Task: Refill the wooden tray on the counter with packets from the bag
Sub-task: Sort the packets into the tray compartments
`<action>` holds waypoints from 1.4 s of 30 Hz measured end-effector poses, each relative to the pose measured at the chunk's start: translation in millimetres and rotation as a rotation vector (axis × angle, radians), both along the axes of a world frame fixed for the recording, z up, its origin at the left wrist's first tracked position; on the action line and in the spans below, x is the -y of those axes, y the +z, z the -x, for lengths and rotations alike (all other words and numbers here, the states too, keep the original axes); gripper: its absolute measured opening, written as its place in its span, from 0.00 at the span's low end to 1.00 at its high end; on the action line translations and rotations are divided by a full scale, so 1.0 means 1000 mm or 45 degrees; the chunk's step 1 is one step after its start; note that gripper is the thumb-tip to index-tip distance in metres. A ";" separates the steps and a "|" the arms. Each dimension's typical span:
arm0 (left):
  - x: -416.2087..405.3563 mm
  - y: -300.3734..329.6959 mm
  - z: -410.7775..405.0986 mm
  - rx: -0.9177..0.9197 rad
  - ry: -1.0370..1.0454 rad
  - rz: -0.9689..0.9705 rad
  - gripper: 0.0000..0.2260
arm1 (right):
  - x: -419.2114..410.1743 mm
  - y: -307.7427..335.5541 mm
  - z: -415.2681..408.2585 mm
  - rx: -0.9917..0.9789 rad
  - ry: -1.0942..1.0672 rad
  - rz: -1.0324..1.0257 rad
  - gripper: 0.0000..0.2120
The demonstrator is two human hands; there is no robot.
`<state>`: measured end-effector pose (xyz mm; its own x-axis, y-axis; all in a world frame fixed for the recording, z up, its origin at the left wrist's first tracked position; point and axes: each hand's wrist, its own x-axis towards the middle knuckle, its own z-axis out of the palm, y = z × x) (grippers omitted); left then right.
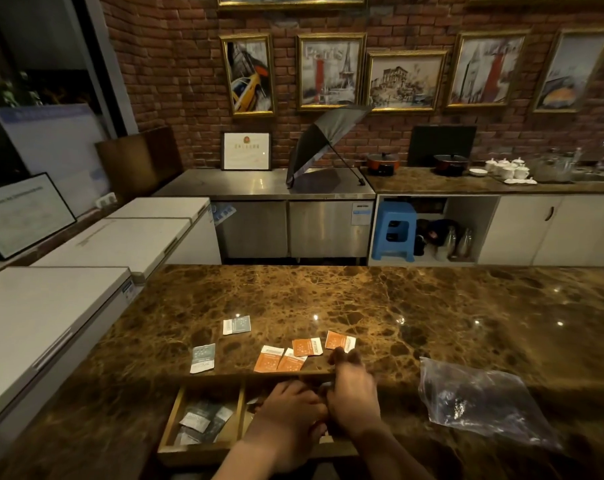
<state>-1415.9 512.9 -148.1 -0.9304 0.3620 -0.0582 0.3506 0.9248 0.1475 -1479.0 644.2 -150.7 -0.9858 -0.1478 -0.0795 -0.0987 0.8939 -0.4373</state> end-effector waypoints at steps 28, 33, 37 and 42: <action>0.076 -0.001 -0.015 -0.077 0.329 -0.115 0.20 | -0.034 0.029 -0.013 -0.084 0.326 0.117 0.18; 0.077 -0.005 -0.015 -0.063 0.282 -0.031 0.21 | -0.036 0.029 -0.022 0.008 0.442 -0.078 0.17; 0.080 -0.002 -0.013 -0.061 0.241 -0.043 0.20 | -0.030 0.032 -0.027 -0.080 0.434 -0.108 0.12; 0.081 -0.007 -0.013 -0.045 0.187 -0.024 0.21 | -0.021 0.032 -0.030 0.019 0.487 -0.194 0.10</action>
